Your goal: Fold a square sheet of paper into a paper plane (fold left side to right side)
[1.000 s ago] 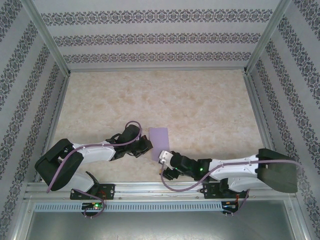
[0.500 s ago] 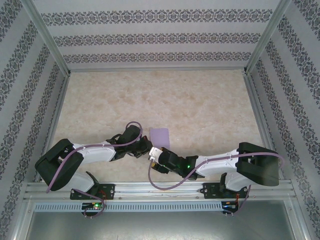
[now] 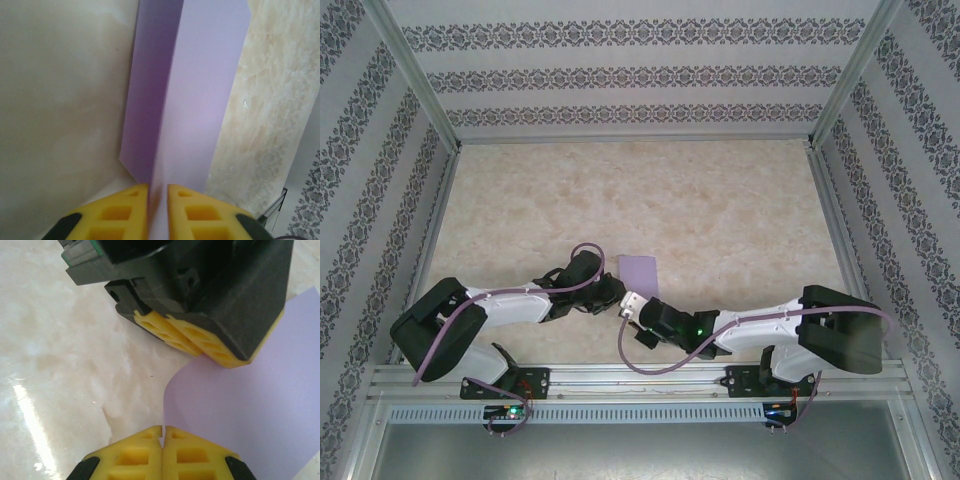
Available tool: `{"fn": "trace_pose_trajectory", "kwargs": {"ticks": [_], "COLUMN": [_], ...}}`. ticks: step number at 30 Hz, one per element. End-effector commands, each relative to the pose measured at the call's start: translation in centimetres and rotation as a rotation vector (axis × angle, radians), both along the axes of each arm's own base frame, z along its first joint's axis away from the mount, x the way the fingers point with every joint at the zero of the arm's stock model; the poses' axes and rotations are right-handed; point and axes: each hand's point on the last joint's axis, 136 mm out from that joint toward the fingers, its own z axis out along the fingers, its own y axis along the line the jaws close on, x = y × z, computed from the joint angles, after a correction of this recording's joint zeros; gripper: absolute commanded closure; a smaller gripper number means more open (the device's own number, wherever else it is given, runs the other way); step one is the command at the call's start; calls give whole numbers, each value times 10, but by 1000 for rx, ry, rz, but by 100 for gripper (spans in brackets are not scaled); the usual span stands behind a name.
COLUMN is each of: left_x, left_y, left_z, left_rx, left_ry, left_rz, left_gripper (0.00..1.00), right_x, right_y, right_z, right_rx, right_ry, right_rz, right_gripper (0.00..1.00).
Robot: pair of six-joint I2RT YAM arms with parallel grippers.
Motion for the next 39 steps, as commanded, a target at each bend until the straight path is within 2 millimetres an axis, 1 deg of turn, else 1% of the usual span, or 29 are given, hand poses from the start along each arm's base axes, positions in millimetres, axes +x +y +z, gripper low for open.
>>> {"fn": "trace_pose_trajectory", "kwargs": {"ticks": [1, 5, 8, 11, 14, 18, 22, 27, 32, 39], "left_x": [10, 15, 20, 23, 27, 36, 47, 58, 65, 67], "left_y": [9, 22, 31, 33, 29, 8, -10, -22, -25, -23], "left_z": [15, 25, 37, 47, 52, 49, 37, 17, -3, -32], "left_rx": [38, 60, 96, 139, 179, 175, 174, 204, 248, 305], "left_ry": [-45, -65, -95, -131, -155, -161, -135, -112, -83, -36], "left_rz": [14, 19, 3, -51, -120, -233, -312, -373, -413, -448], "left_gripper": [79, 72, 72, 73, 76, 80, 84, 86, 88, 96], "right_x": [-7, -7, -6, -5, -3, 0, 2, 4, 6, 10], "right_y": [-4, -6, -7, -8, -9, -10, -10, -8, -10, -11], "right_z": [0, 3, 4, 6, 7, 8, 6, 6, 5, 7], "right_rx": [62, 123, 169, 213, 257, 317, 353, 378, 394, 434], "right_ry": [103, 187, 251, 310, 360, 433, 489, 523, 567, 672], "right_rz": [-15, -31, -43, -54, -68, -93, -110, -119, -142, -185], "right_gripper": [100, 100, 100, 100, 100, 100, 100, 100, 100, 100]}}
